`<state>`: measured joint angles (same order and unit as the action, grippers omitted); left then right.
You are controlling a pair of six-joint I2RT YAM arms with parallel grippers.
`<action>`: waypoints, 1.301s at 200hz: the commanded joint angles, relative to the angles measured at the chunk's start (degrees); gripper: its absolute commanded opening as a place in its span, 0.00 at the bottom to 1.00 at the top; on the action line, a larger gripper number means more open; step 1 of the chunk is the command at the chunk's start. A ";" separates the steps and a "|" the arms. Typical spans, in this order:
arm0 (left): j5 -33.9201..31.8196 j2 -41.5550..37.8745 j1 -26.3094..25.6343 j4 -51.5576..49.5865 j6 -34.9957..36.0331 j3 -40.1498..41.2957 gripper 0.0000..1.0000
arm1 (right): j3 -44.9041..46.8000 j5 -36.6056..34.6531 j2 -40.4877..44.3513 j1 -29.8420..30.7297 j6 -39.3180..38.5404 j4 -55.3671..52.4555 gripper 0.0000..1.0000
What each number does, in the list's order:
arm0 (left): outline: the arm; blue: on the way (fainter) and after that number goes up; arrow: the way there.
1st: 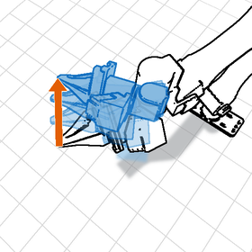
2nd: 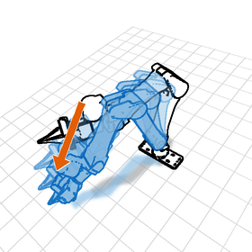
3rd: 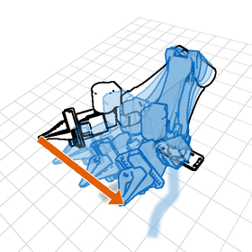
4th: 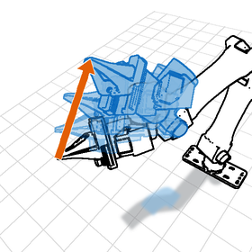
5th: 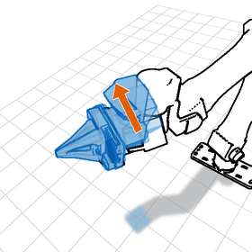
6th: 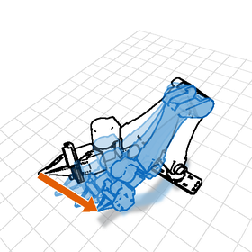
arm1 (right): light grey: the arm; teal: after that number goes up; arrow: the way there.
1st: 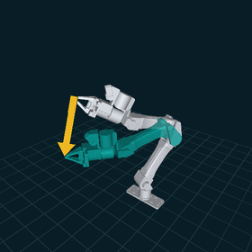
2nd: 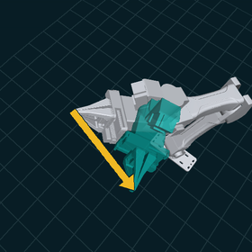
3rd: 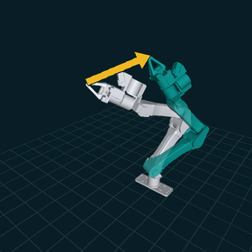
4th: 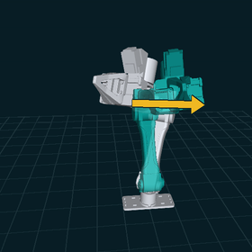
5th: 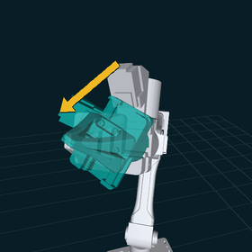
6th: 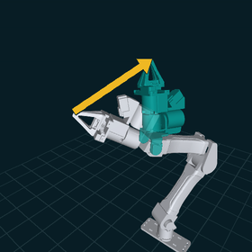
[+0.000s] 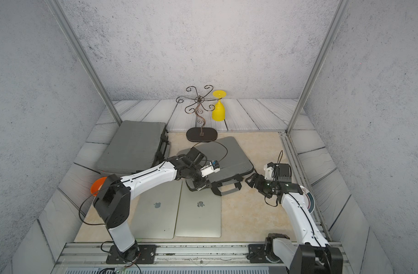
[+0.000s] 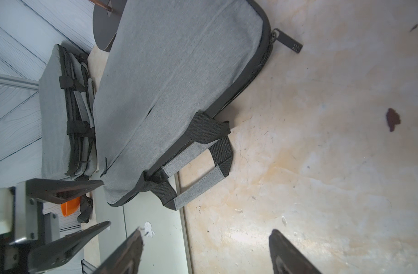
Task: Open the zippered laptop bag and take out the laptop
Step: Unzip the zipper on the zippered laptop bag, then open the bag flap on the zippered laptop bag.
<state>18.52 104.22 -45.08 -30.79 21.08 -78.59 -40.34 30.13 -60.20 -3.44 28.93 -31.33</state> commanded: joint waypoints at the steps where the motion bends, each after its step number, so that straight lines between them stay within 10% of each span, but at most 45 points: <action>1: -5.24 2.71 -1.47 -0.06 2.64 -2.25 0.63 | 0.88 0.76 0.78 0.02 0.34 -0.92 0.83; 58: -20.98 10.27 -2.46 -5.41 1.85 -9.57 0.62 | 1.40 0.66 0.17 0.01 0.37 -0.58 0.83; 156: -16.74 13.16 -4.74 -6.82 -1.57 -10.54 0.57 | 0.57 1.00 -2.74 0.03 1.21 1.09 0.83; 260: -18.47 12.53 -4.27 -7.89 -5.53 -13.07 0.05 | 0.76 1.51 -3.51 0.02 1.48 1.53 0.82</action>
<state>-1.93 118.56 -49.63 -37.67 17.45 -90.89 -39.46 30.59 -62.57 -3.44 30.06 -29.93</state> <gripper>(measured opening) 0.102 0.822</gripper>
